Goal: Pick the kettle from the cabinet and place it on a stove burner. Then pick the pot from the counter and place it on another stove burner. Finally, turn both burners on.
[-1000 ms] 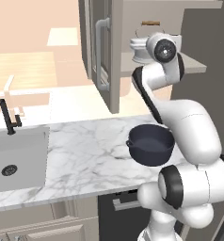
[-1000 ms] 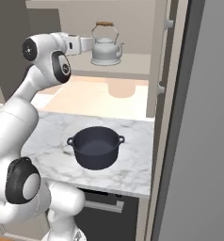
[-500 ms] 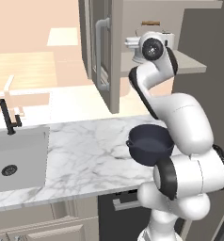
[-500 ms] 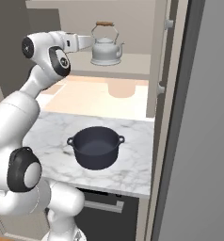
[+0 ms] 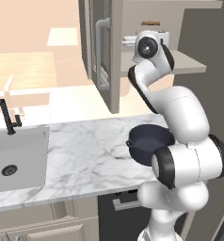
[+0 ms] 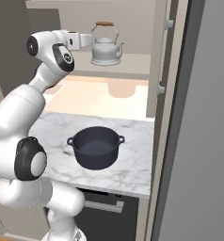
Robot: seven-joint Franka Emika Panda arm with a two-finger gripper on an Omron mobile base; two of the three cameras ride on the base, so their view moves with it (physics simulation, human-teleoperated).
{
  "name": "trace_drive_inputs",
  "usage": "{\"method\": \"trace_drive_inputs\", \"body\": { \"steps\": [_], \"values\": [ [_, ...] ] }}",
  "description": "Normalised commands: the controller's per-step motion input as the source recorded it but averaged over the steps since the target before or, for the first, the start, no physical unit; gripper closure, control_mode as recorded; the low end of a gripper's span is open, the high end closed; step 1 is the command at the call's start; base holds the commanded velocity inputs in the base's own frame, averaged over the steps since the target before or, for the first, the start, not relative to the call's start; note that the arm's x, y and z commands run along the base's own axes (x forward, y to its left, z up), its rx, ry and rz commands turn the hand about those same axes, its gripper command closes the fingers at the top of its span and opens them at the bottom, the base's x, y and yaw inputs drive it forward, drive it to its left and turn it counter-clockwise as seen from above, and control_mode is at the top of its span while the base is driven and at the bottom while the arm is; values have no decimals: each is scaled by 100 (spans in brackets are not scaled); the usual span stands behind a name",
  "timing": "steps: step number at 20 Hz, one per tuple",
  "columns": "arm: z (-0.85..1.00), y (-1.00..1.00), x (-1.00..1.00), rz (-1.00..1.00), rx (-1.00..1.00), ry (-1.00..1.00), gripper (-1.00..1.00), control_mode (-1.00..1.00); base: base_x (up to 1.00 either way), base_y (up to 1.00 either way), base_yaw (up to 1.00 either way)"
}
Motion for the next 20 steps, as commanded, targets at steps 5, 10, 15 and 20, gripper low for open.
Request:
{"method": "trace_drive_inputs", "body": {
  "steps": [5,10,15,20],
  "values": [
    [7,0,26,-2,0,0,-100,-100,0,0,0],
    [7,0,25,-1,0,0,-100,-100,0,0,0],
    [3,0,25,-1,0,0,-100,-100,0,0,0],
    [0,0,26,-1,0,0,-100,-100,0,0,0]
  ]
}}
